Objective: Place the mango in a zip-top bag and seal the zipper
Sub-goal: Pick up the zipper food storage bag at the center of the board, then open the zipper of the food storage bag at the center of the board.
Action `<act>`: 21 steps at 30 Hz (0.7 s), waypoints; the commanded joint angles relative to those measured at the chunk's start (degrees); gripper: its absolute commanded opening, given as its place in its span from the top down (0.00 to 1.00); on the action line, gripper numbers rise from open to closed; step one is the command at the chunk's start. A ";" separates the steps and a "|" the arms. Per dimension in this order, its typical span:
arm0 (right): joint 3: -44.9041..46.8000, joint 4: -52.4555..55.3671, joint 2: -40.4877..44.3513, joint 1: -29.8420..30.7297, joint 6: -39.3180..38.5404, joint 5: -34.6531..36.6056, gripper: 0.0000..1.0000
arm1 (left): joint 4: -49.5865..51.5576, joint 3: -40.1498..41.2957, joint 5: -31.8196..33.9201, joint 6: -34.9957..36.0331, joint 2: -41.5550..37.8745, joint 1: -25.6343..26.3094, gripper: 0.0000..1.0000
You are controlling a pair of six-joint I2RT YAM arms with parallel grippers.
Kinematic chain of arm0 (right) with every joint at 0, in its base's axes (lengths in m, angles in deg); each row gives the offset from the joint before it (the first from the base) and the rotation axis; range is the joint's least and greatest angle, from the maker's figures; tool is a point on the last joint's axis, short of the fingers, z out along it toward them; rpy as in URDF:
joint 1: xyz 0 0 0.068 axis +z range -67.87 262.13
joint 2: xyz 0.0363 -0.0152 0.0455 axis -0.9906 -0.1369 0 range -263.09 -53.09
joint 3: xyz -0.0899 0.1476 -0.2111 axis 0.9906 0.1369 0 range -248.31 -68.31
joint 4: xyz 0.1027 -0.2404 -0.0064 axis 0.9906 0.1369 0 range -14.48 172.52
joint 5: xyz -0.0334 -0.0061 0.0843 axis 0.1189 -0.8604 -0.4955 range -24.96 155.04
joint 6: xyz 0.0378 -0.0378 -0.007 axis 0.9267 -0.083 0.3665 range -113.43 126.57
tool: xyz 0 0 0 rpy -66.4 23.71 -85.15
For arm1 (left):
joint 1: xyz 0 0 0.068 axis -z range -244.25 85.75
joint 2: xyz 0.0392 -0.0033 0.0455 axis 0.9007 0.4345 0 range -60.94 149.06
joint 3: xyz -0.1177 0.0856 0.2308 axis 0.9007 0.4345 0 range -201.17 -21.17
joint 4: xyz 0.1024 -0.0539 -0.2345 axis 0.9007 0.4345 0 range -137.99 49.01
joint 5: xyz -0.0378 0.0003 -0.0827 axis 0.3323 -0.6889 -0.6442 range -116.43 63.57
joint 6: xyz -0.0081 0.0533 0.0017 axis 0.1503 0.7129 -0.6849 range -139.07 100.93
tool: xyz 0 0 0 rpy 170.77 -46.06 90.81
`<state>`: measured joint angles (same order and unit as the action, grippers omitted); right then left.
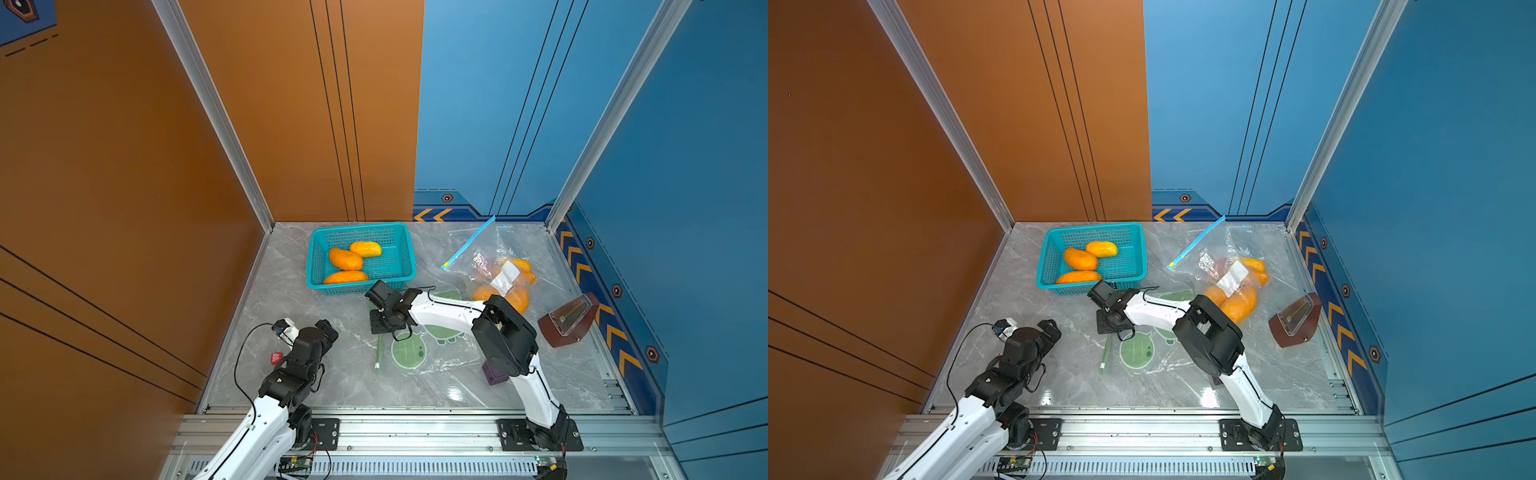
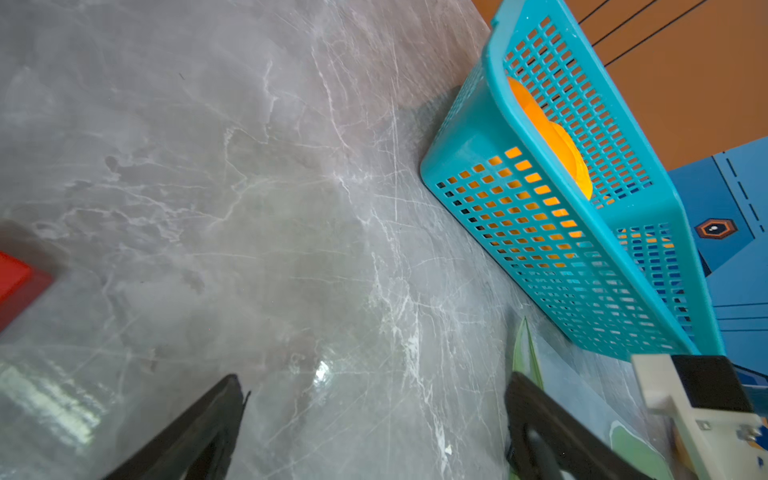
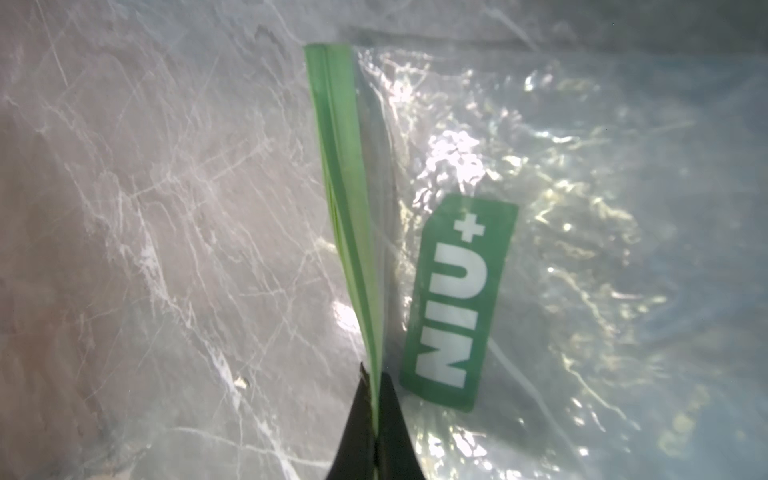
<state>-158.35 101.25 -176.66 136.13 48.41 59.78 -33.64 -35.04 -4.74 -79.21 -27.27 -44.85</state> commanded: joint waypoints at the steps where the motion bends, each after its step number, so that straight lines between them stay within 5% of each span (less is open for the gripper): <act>1: 3.93 -4.47 7.31 -0.80 -1.67 -5.28 1.00 | 0.26 -4.18 -9.08 5.06 1.81 -0.42 0.00; 8: 13.81 -9.15 19.39 -2.03 -4.94 -6.87 1.00 | -2.87 -9.61 -22.82 6.22 6.73 0.73 0.01; 13: 17.32 -9.90 25.37 -2.37 -6.49 -6.88 1.00 | -18.58 -10.26 -33.82 1.54 13.45 2.21 0.03; 18: 18.05 -9.66 28.44 -2.43 -7.30 -6.32 1.00 | -22.26 -15.40 -35.33 2.82 19.52 5.70 0.05; 21: 17.92 -9.11 29.30 -2.49 -7.94 -6.10 1.00 | -26.54 -16.06 -36.36 0.80 22.11 5.64 0.15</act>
<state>-141.30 92.40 -149.65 133.88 42.34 53.27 -54.09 -49.14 -37.92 -77.31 -6.60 -39.41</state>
